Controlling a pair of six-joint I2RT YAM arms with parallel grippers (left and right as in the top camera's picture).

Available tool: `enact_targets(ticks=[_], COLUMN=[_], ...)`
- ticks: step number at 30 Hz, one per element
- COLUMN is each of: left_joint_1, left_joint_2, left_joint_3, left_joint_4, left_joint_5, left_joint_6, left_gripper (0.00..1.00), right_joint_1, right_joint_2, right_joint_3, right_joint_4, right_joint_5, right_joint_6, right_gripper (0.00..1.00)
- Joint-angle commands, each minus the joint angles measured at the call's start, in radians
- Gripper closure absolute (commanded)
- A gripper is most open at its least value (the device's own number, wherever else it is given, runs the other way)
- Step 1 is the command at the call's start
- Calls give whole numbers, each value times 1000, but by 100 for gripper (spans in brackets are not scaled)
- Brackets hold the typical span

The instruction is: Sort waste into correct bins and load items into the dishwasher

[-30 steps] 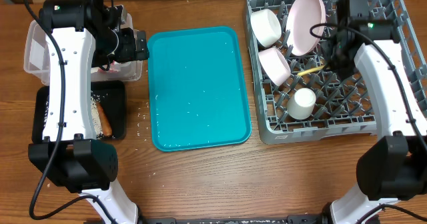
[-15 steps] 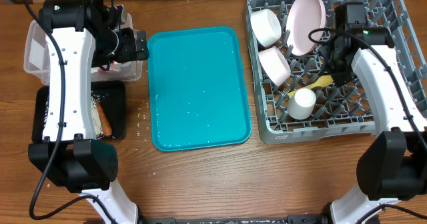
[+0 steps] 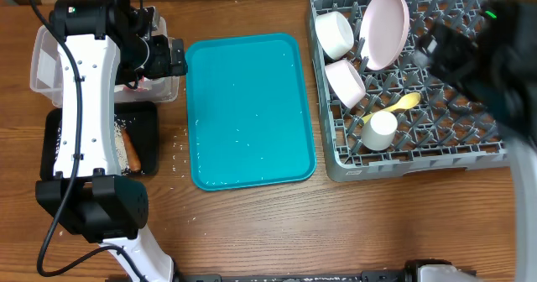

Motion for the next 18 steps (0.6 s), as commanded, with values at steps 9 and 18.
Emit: enact_targets(ticks=[9, 18], left_joint_1=[-3, -4], left_joint_2=[1, 1], left_joint_3=[3, 3], left_joint_4=[0, 0], left_joint_5=[7, 7], left_joint_6=[12, 12], left_gripper=[0, 0], right_joint_1=[2, 2], right_joint_2=[-246, -296], right_joint_3=[7, 0], right_joint_4=[-216, -420], right_joint_5=[-129, -40], right_joint_6=[-42, -200], right_gripper=[0, 0])
